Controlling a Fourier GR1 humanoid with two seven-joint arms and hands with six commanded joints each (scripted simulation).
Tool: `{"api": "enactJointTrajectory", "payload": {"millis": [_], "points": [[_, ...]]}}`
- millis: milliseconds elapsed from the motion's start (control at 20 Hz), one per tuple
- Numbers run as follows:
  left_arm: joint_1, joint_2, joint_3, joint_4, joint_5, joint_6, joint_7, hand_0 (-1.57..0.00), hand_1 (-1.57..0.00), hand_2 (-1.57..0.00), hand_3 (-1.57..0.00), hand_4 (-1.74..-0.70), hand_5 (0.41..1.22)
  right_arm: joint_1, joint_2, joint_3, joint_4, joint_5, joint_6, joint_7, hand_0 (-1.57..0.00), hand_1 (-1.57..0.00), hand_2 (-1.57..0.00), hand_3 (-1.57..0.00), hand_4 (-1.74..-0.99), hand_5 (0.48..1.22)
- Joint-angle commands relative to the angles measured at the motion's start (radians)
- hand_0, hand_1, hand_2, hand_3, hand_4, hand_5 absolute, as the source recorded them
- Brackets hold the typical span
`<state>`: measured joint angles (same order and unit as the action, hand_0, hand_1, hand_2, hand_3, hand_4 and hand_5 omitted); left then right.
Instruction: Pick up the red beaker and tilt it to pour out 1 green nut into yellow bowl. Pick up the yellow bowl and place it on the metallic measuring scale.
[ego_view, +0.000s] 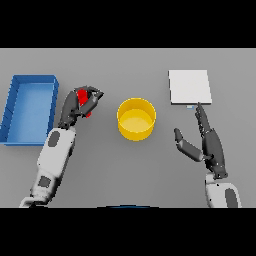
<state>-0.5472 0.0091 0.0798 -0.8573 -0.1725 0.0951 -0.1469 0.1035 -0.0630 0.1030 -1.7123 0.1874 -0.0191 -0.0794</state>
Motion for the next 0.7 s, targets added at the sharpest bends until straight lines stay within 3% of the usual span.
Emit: {"api": "enactJointTrajectory", "payload": {"millis": [0,50,150,400,550,650], "points": [[-0.001,-0.011,0.004,-0.001,0.002,0.003,-0.005,-1.21,-1.21,-1.22,-1.22,-1.45,1.109,-0.014,-0.003,-0.002,0.007,-0.004,0.004,0.002,0.00,0.00,0.00,0.00,-1.291,0.684],[-0.002,-0.015,0.007,0.002,-0.001,0.005,-0.010,-1.28,-1.29,-1.29,-1.29,-1.45,1.132,-0.008,0.001,0.002,0.006,-0.001,0.004,-0.011,0.00,0.00,0.00,0.00,-1.293,0.682],[-0.007,-0.014,0.014,0.012,0.000,0.017,-0.047,-1.38,-1.39,-1.39,-1.39,-1.55,1.129,-0.008,0.006,0.001,0.014,-0.006,0.005,-0.019,0.00,0.00,0.00,0.00,-1.303,0.682],[-0.008,0.002,0.002,-0.044,0.040,0.023,-0.062,-1.51,-1.51,-1.51,-1.51,-1.68,1.103,-0.020,-0.007,0.007,0.017,0.020,-0.001,-0.020,0.00,0.00,0.00,0.00,-1.263,0.671],[-0.003,0.017,-0.034,-0.115,0.032,0.044,-0.048,-1.54,-1.54,-1.54,-1.54,-1.71,1.097,-0.020,0.002,0.011,0.016,0.027,-0.009,-0.033,0.00,0.00,0.00,0.00,-1.255,0.672],[-0.014,0.040,-0.083,-0.176,-0.002,0.048,0.009,-1.55,-1.55,-1.55,-1.55,-1.72,1.101,-0.007,-0.002,0.019,0.021,0.036,-0.004,-0.046,0.00,0.00,0.00,0.00,-1.245,0.673]]}}
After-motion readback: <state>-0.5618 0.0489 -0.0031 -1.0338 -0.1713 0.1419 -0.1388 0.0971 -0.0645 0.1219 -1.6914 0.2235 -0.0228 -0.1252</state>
